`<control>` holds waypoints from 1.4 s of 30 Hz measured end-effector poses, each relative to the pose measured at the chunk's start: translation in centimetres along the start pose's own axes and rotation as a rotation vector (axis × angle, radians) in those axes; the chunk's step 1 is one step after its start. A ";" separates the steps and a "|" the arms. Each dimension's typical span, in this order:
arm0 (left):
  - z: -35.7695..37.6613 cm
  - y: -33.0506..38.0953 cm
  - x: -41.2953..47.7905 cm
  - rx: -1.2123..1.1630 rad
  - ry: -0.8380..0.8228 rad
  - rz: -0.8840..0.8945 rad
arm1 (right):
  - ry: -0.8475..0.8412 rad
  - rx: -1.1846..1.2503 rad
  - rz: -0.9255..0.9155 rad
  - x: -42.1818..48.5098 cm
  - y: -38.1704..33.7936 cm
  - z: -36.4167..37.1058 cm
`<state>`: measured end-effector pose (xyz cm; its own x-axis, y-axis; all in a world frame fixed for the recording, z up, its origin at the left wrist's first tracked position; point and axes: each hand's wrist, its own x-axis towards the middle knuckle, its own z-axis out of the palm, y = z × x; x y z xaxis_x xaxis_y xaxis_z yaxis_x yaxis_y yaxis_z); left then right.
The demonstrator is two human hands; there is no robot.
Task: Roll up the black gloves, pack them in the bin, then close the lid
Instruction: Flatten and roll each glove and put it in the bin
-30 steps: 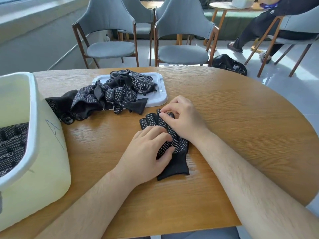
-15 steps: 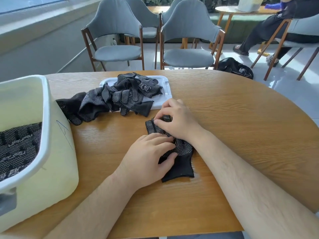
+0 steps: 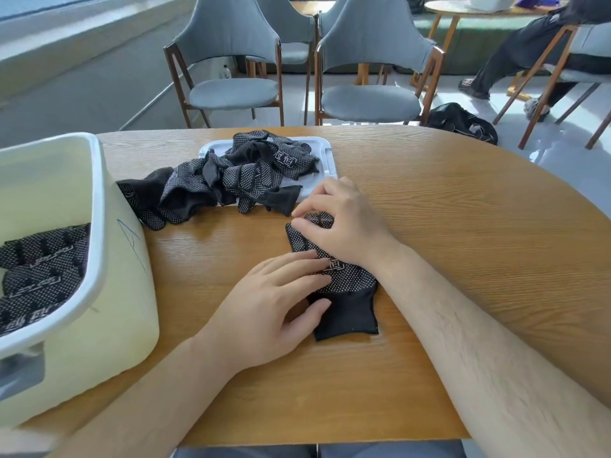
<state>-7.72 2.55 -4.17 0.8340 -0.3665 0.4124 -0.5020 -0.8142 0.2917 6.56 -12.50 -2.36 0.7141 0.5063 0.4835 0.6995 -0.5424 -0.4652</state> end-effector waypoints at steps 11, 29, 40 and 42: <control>0.4 0.1 0.1 0.027 0.010 -0.038 | -0.035 -0.077 -0.007 -0.3 -0.1 1.1; 0.1 0.6 0.2 0.111 -0.002 -0.209 | -0.028 -0.017 0.283 -0.8 1.9 -0.9; 0.2 0.4 0.4 0.121 -0.083 -0.173 | -0.026 0.009 0.429 -1.6 3.0 -1.8; 0.2 0.4 0.3 0.114 -0.073 -0.168 | -0.053 0.113 0.455 -2.1 3.4 -2.5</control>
<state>-7.58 2.03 -4.11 0.9205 -0.2493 0.3010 -0.3285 -0.9107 0.2503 7.35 -17.11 -3.12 0.9471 0.2691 0.1751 0.3119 -0.6422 -0.7002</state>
